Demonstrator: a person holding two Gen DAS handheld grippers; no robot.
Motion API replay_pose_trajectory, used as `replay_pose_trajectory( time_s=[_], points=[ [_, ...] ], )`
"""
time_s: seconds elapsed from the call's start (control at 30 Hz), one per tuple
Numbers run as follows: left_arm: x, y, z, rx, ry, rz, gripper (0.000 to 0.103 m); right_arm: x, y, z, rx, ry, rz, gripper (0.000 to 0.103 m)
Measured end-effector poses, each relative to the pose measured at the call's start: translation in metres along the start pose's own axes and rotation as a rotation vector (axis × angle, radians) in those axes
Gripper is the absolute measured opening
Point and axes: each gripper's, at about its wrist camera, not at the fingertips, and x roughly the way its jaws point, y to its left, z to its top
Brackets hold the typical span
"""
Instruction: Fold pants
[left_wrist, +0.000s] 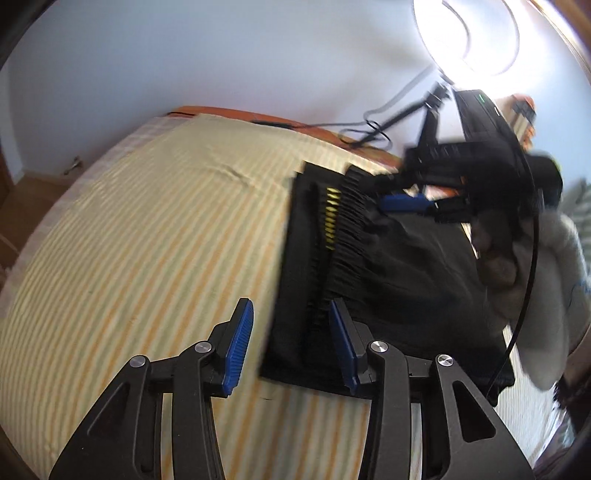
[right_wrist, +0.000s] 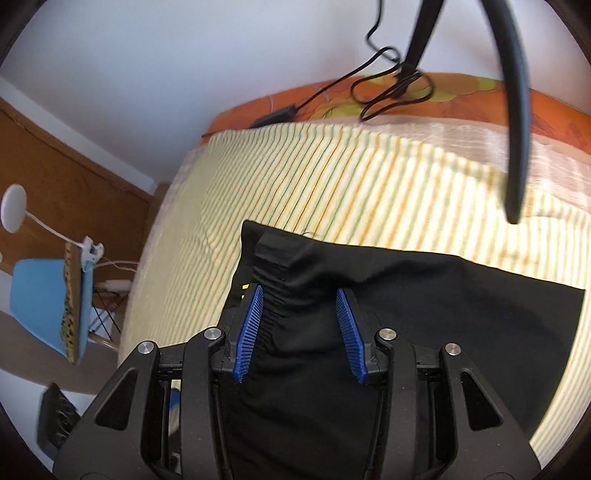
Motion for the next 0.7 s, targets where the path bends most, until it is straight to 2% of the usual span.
replay_pose_trajectory(
  time_s=[0.13, 0.2, 0.23, 0.3, 0.4, 0.53, 0.7],
  points=[
    [-0.010, 0.022, 0.008, -0.107, 0.011, -0.103, 0.038, -0.016, 0.002, -0.008, -0.011, -0.017, 0.034, 0.044],
    [-0.015, 0.025, 0.015, -0.128, 0.021, -0.161, 0.043, -0.036, -0.001, -0.014, -0.020, -0.040, 0.042, 0.044],
    [-0.016, 0.025, 0.021, -0.123, 0.034, -0.187, 0.044, -0.047, -0.004, -0.017, -0.023, -0.053, 0.042, 0.045],
    [-0.018, 0.023, 0.031, -0.111, 0.056, -0.224, 0.060, -0.068, -0.014, -0.026, -0.008, -0.081, 0.042, 0.054],
    [-0.010, 0.021, 0.048, -0.088, 0.112, -0.318, 0.067, -0.098, -0.036, -0.040, 0.028, -0.115, 0.046, 0.057],
    [0.013, 0.019, 0.065, -0.042, 0.221, -0.380, 0.067, -0.124, -0.072, -0.061, 0.092, -0.129, 0.022, 0.066],
    [0.034, 0.021, 0.077, -0.028, 0.304, -0.478, 0.067, -0.142, -0.118, -0.085, 0.186, -0.140, 0.038, 0.067]
  ],
)
